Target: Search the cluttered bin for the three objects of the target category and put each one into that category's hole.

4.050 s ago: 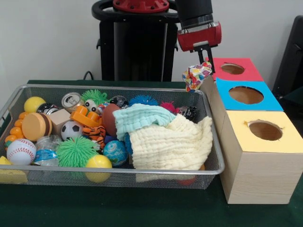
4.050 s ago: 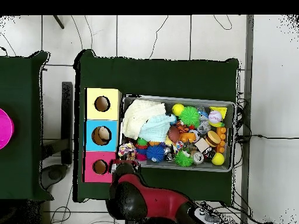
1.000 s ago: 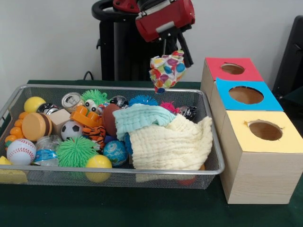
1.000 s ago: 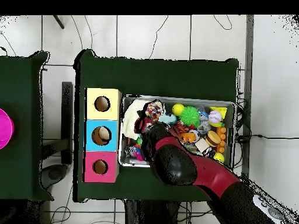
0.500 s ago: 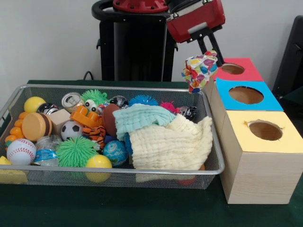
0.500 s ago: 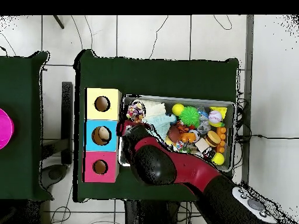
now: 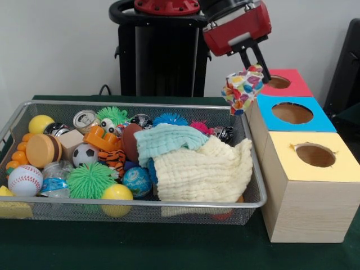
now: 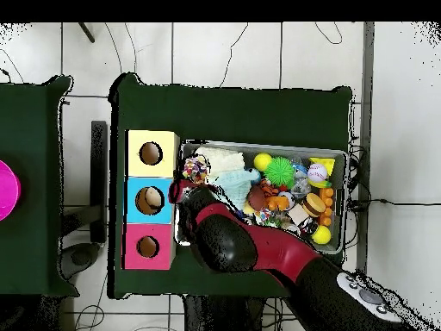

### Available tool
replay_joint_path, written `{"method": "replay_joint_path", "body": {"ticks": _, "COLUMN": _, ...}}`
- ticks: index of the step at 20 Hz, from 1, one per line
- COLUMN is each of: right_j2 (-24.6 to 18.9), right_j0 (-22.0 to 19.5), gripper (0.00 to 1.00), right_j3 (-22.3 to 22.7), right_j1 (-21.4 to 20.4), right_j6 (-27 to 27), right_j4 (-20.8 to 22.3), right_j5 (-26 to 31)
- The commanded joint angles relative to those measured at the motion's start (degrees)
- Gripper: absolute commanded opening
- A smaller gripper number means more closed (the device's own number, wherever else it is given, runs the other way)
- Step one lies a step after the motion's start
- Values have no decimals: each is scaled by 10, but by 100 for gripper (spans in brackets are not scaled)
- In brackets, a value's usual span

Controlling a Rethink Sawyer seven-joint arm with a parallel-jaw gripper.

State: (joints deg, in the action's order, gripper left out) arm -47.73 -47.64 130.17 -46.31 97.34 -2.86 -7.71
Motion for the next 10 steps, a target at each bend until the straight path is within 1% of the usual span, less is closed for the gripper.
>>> {"method": "replay_joint_path", "body": {"ticks": 1, "right_j2": 36, "right_j0": 27, "gripper": 0, "right_j3": -40, "right_j1": 51, "right_j6": 103, "right_j4": 4, "right_j5": -13}}
{"method": "replay_joint_path", "body": {"ticks": 4, "right_j2": 42, "right_j0": 35, "gripper": 0, "right_j3": -48, "right_j1": 60, "right_j6": 102, "right_j4": 8, "right_j5": -25}}
{"method": "replay_joint_path", "body": {"ticks": 6, "right_j2": 55, "right_j0": 46, "gripper": 0, "right_j3": -56, "right_j1": 64, "right_j6": 101, "right_j4": 5, "right_j5": -28}}
{"method": "replay_joint_path", "body": {"ticks": 10, "right_j2": 63, "right_j0": 53, "gripper": 0, "right_j3": -52, "right_j1": 66, "right_j6": 105, "right_j4": 11, "right_j5": -45}}
